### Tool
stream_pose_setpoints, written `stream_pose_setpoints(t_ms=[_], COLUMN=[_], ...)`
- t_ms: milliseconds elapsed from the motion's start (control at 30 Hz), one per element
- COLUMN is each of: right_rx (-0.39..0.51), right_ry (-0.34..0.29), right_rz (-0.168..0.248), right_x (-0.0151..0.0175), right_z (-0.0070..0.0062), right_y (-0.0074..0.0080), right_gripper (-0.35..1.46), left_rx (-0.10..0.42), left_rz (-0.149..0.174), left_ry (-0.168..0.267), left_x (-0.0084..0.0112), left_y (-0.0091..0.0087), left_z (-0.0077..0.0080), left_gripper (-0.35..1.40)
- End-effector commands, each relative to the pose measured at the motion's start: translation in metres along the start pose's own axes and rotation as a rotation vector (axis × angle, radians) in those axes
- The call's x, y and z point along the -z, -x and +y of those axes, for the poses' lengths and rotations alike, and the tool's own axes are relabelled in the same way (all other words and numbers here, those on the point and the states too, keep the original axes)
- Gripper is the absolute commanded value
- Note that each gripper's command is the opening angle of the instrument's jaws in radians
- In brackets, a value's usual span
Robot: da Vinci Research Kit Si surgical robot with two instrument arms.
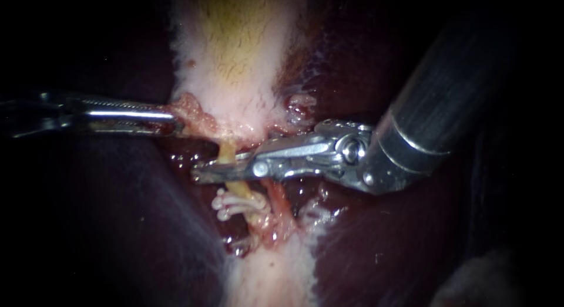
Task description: Going back third clip left tube
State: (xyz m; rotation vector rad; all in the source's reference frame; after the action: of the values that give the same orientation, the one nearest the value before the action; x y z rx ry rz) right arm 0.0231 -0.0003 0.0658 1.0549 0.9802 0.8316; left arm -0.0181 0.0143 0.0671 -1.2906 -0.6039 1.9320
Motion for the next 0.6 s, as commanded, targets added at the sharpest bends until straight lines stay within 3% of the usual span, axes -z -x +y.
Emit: stream_pose_setpoints(t_ms=[33,100,233,333,467,600], right_rx=[0.001,0.003,0.037,0.045,0.059,0.083], right_ry=[-0.006,-0.017,-0.055,-0.091,-0.088,-0.075], right_rz=[-0.006,-0.016,-0.019,-0.001,0.01,0.018], right_x=[0.0,-0.0001,-0.0009,-0.0016,-0.0025,-0.0029], right_z=[0.0,-0.0001,-0.0007,-0.001,-0.0006,0.0006], right_y=[0.0001,0.0,0.0,0.0002,0.0007,0.0014], right_gripper=[-0.35,-0.35,0.13,0.33,0.42,0.44], left_rx=[0.0,0.0,0.0,0.0,0.0,0.0], left_rz=[0.0,0.0,0.0,0.0,0.0,0.0], left_ry=[0.0,0.0,0.0,0.0,0.0,0.0], left_x=[0.0,0.0,0.0,0.0001,0.0001,0.0001], left_y=[0.0,0.0,0.0,0.0,0.0,0.0001], left_z=[0.0,0.0,0.0,0.0,0.0,0.0], left_gripper=[-0.35,-0.35,-0.35,-0.35,-0.35,-0.35])
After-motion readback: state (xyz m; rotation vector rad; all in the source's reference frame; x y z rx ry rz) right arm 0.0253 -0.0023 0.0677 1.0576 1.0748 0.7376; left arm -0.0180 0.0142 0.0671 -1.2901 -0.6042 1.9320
